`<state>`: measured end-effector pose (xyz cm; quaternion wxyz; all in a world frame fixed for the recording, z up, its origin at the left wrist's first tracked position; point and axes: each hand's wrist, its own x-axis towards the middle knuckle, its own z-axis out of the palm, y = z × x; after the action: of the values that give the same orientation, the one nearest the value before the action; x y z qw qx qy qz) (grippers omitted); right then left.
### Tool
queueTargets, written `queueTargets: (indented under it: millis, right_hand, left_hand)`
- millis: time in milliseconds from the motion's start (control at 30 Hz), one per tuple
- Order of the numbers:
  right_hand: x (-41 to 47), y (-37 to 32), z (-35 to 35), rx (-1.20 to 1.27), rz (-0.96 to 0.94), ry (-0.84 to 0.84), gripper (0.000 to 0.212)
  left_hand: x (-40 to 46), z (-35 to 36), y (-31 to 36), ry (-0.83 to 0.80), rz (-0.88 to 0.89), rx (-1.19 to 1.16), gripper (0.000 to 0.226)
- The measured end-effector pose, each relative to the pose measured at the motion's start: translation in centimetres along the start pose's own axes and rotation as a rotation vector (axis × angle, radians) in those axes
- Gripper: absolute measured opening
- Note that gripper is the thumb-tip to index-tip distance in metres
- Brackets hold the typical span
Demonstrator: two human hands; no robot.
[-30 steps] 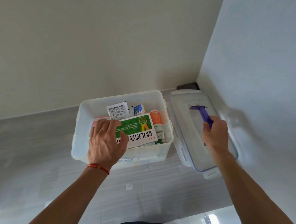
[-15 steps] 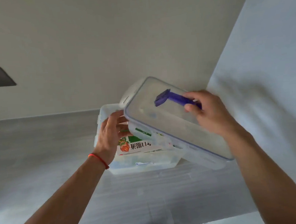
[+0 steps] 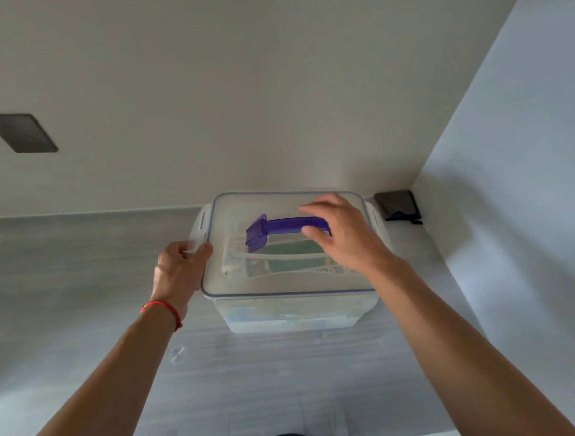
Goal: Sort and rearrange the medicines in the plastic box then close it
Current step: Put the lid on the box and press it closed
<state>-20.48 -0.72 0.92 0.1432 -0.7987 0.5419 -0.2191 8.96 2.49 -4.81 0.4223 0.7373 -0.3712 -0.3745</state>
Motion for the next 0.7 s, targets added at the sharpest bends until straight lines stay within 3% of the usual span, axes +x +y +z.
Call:
queueTargets:
  millis: [133, 267, 433, 700]
  right_hand:
    - [-2.0, 4.4, -0.3, 0.069, 0.397, 0.119, 0.045]
    - [-4.0, 6.8, 0.5, 0.374, 0.757, 0.047, 0.073]
    - [-4.1, 7.2, 1.6, 0.534, 0.762, 0.097, 0.053]
    - [-3.8, 7.8, 2.0, 0.675, 0.814, 0.174, 0.057]
  left_hand:
    - [-0.2, 0.5, -0.4, 0.031, 0.013, -0.009, 0.056]
    - [-0.3, 1.5, -0.2, 0.032, 0.058, -0.015, 0.061]
    - [-0.5, 1.4, -0.7, 0.021, 0.120, 0.003, 0.058]
    - [0.0, 1.9, -0.8, 0.047, 0.143, -0.015, 0.051]
